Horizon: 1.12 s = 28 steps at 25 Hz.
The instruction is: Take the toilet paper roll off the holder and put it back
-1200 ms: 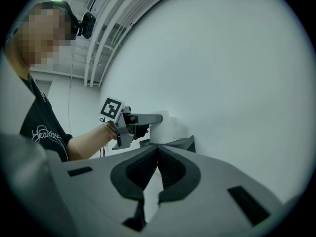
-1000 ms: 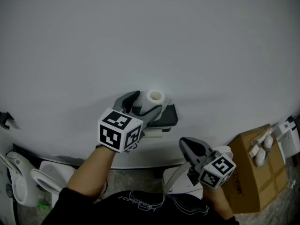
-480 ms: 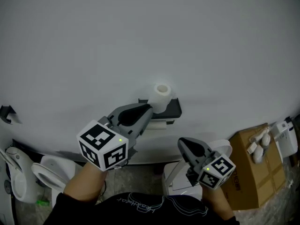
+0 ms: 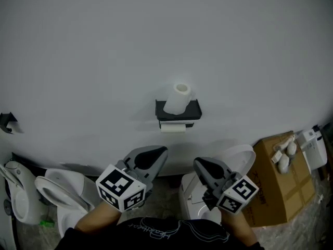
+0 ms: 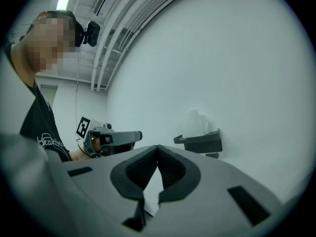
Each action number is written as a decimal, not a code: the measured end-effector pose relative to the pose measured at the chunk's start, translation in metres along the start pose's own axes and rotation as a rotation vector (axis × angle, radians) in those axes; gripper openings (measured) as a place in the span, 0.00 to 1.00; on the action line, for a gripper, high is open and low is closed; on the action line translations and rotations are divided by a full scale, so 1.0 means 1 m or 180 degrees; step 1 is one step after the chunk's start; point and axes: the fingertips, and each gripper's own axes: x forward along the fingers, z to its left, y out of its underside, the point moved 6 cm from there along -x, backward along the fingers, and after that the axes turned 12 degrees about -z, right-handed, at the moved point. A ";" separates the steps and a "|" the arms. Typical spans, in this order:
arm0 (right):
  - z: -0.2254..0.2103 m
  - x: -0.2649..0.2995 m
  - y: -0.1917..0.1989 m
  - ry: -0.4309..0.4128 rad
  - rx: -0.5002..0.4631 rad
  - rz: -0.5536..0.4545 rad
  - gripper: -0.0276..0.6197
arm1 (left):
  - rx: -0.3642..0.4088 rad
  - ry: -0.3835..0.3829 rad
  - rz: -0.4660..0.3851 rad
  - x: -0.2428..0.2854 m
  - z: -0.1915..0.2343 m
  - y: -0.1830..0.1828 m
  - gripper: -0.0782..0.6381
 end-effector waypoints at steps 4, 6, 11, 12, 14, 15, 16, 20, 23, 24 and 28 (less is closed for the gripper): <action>0.017 -0.006 0.007 -0.0017 -0.0009 0.0038 0.05 | -0.0143 -0.0112 0.0041 -0.022 -0.007 0.018 0.12; 0.024 -0.008 0.009 -0.0024 -0.0004 0.0036 0.05 | -0.0245 -0.0136 0.0025 -0.031 -0.009 0.023 0.12; 0.039 -0.014 0.012 -0.0028 0.0013 0.0035 0.05 | -0.0333 -0.0155 0.0030 -0.051 -0.017 0.029 0.12; 0.041 -0.015 0.013 -0.0028 0.0014 0.0039 0.05 | -0.0328 -0.0147 0.0021 -0.054 -0.019 0.029 0.12; 0.046 -0.015 0.014 -0.0037 -0.0007 0.0046 0.05 | -0.0324 -0.0143 0.0004 -0.060 -0.022 0.028 0.12; 0.048 -0.015 0.014 -0.0050 -0.0021 0.0042 0.05 | -0.0327 -0.0147 -0.0005 -0.062 -0.023 0.027 0.12; 0.051 -0.015 0.014 -0.0071 -0.0033 0.0031 0.05 | -0.0331 -0.0152 -0.0015 -0.065 -0.023 0.027 0.12; 0.061 -0.014 0.017 -0.0159 -0.0059 0.0023 0.05 | -0.0322 -0.0164 -0.0020 -0.071 -0.024 0.026 0.12; 0.061 -0.013 0.019 -0.0134 -0.0054 0.0035 0.05 | -0.0325 -0.0168 -0.0038 -0.074 -0.023 0.025 0.12; 0.061 -0.013 0.019 -0.0121 -0.0052 0.0032 0.05 | -0.0322 -0.0167 -0.0041 -0.074 -0.022 0.024 0.12; 0.061 -0.012 0.024 -0.0095 -0.0049 0.0041 0.05 | -0.0354 -0.0177 -0.0026 -0.078 -0.020 0.027 0.12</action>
